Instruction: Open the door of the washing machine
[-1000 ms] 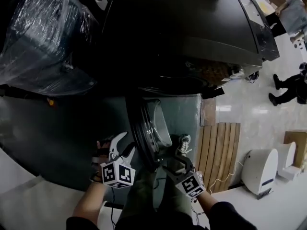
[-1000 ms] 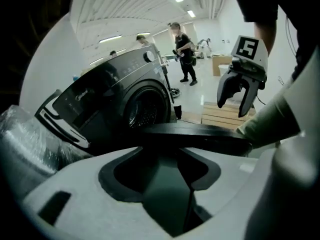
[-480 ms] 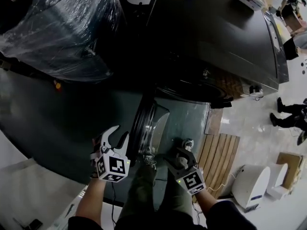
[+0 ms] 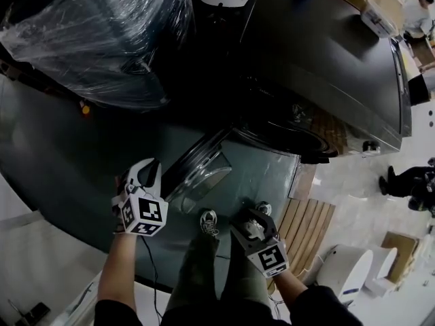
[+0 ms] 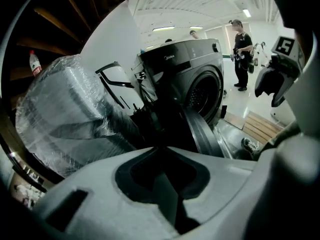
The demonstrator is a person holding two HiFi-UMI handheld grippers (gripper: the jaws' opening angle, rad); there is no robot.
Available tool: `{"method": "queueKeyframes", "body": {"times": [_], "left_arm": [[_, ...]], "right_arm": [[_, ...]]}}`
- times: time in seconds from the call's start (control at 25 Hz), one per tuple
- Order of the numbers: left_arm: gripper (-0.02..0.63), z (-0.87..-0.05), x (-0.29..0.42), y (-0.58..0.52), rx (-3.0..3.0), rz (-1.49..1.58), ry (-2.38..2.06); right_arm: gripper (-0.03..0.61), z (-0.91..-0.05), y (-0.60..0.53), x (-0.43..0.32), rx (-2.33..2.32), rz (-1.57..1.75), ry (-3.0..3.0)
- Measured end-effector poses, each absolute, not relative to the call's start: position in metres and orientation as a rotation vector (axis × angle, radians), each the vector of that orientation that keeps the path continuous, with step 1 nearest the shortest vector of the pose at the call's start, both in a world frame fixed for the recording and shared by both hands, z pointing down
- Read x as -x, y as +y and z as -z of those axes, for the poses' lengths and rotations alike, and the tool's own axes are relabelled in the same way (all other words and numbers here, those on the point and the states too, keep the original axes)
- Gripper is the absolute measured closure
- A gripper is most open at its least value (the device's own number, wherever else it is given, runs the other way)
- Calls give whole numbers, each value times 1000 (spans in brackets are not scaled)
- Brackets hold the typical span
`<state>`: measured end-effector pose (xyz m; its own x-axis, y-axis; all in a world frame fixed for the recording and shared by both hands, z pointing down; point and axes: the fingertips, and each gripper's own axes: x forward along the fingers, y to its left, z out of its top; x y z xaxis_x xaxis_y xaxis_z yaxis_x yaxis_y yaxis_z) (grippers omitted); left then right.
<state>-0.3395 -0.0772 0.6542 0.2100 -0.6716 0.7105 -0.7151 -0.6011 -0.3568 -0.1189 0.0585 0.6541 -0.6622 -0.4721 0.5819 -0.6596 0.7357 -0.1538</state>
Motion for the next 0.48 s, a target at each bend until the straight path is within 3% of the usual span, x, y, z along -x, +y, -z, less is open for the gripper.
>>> {"method": "queueKeyframes", "body": {"times": [0.48], "left_arm": [[592,-655,397,-144,-2352,-1541,-1458]], "right_arm": [[351,-655,48,97,-950,-500,-2366]]}}
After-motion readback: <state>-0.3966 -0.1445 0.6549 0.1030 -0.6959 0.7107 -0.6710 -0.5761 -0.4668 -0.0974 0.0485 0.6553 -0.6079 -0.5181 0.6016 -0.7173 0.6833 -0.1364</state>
